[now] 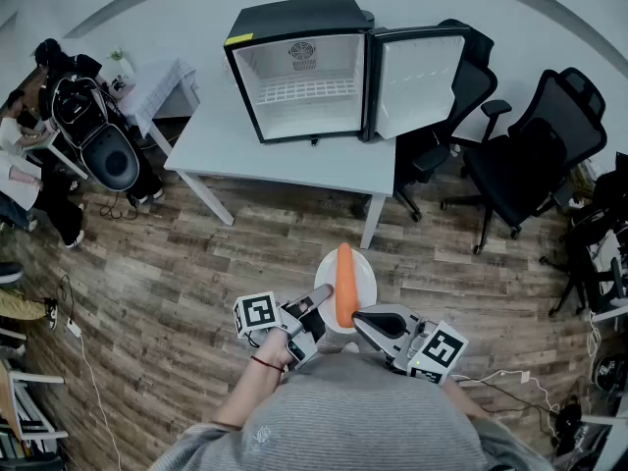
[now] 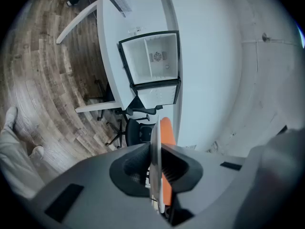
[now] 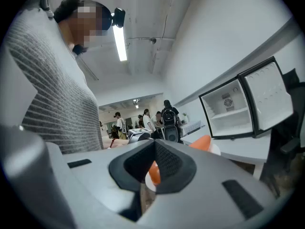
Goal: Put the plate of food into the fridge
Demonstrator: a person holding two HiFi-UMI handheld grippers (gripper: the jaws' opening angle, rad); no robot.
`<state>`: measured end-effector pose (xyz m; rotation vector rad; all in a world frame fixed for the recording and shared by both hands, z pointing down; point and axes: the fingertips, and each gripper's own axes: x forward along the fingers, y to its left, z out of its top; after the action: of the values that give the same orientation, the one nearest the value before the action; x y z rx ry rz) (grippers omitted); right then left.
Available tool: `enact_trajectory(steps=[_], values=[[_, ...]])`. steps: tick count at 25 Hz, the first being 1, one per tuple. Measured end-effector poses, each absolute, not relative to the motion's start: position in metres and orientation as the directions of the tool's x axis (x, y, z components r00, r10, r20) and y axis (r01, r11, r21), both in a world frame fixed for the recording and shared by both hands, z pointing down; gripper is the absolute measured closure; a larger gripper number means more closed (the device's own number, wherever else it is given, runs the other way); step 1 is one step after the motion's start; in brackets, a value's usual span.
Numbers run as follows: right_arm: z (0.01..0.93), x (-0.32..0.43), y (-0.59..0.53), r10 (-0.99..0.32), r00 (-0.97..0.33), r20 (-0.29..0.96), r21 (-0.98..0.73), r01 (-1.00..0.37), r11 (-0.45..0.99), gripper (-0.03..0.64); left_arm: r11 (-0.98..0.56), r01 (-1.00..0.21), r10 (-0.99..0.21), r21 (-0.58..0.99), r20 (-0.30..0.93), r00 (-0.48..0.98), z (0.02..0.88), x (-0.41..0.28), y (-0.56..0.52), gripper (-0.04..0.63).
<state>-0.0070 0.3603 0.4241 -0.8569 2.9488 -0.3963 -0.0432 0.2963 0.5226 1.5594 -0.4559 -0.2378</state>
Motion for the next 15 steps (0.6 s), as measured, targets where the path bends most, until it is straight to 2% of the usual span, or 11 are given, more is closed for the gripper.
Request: enact_trajectory(steps=[15], values=[[0.4247,-0.0176,0.3660,-0.505,-0.862,0.029,-0.265,-0.494,0.828,0.603,0.007,-0.138,-0.437,0.990,0.127,0.891,0.5230,-0.0481,0.2942,0.546]])
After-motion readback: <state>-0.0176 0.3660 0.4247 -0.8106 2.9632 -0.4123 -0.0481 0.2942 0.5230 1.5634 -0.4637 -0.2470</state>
